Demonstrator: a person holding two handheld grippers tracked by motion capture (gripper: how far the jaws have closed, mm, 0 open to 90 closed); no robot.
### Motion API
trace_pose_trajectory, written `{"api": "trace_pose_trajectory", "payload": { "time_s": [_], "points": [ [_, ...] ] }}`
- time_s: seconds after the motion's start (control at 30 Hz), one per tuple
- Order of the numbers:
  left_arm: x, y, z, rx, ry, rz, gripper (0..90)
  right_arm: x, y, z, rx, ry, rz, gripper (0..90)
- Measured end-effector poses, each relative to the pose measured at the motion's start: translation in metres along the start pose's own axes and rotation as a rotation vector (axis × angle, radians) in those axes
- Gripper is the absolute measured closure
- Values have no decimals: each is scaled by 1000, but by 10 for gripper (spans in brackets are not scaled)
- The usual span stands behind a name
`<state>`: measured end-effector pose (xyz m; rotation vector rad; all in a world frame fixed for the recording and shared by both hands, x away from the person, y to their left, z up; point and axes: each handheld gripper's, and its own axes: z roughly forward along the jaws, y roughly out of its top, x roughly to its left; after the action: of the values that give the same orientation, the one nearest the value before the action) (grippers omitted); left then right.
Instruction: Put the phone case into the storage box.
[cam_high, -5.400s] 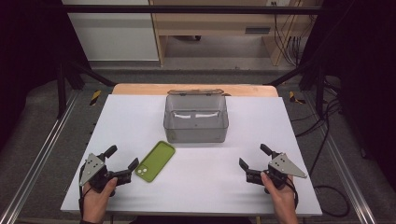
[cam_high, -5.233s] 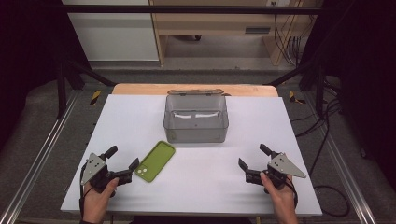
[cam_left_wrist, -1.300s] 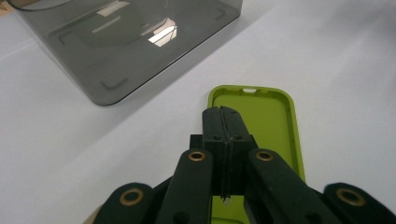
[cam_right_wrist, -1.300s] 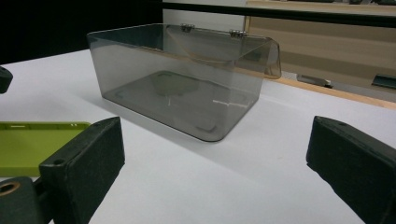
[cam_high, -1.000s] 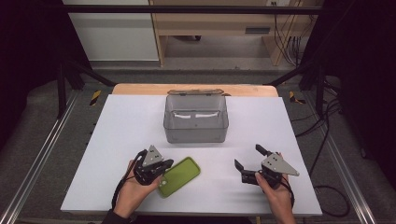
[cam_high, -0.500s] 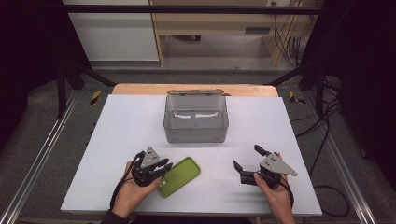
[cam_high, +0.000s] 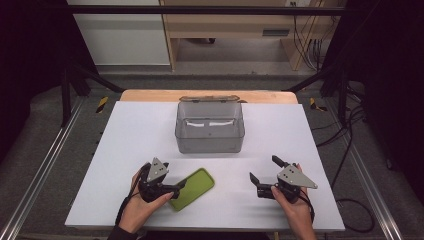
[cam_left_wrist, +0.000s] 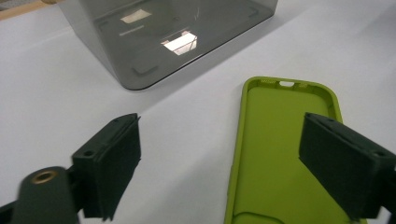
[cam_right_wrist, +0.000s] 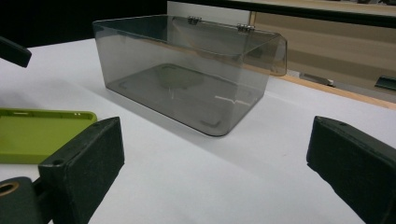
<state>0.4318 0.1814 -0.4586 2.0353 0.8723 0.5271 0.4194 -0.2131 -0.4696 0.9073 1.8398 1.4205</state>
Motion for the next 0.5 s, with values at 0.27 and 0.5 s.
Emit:
{"api": "trace_pose_trajectory", "payload": {
  "time_s": [0.27, 0.5],
  "points": [
    [0, -4, 0, 17, -11, -1, 63, 0, 0, 0, 2, 1, -1, 41],
    [-2, -9, 3, 45, -19, 10, 62, 0, 0, 0, 2, 2, -1, 41]
  ]
}}
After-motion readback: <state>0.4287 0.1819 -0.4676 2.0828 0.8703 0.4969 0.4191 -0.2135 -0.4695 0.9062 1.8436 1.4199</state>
